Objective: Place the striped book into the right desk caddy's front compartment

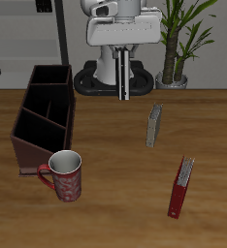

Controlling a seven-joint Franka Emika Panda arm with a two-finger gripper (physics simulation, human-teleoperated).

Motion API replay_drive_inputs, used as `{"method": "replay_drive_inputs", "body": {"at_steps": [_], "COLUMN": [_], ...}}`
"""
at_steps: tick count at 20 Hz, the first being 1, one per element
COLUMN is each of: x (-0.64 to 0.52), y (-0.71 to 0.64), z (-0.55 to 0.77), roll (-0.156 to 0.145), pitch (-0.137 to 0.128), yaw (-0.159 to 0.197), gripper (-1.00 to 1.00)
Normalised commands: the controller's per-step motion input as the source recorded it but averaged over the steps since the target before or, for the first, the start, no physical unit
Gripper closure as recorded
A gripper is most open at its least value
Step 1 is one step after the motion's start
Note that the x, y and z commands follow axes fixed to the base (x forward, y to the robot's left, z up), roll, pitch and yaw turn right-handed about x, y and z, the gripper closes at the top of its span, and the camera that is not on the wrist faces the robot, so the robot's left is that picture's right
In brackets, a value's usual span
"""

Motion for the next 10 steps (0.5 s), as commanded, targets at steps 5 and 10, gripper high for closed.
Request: {"method": "replay_drive_inputs", "body": {"at_steps": [5, 10], "x": [-0.29, -0.27], "y": [-0.21, -0.08], "z": [-0.09, 0.04], "roll": [-0.07, -0.022], "pitch": [0.038, -0.001], "yaw": [0.02, 0.023], "gripper": [1.0, 1.0]}}
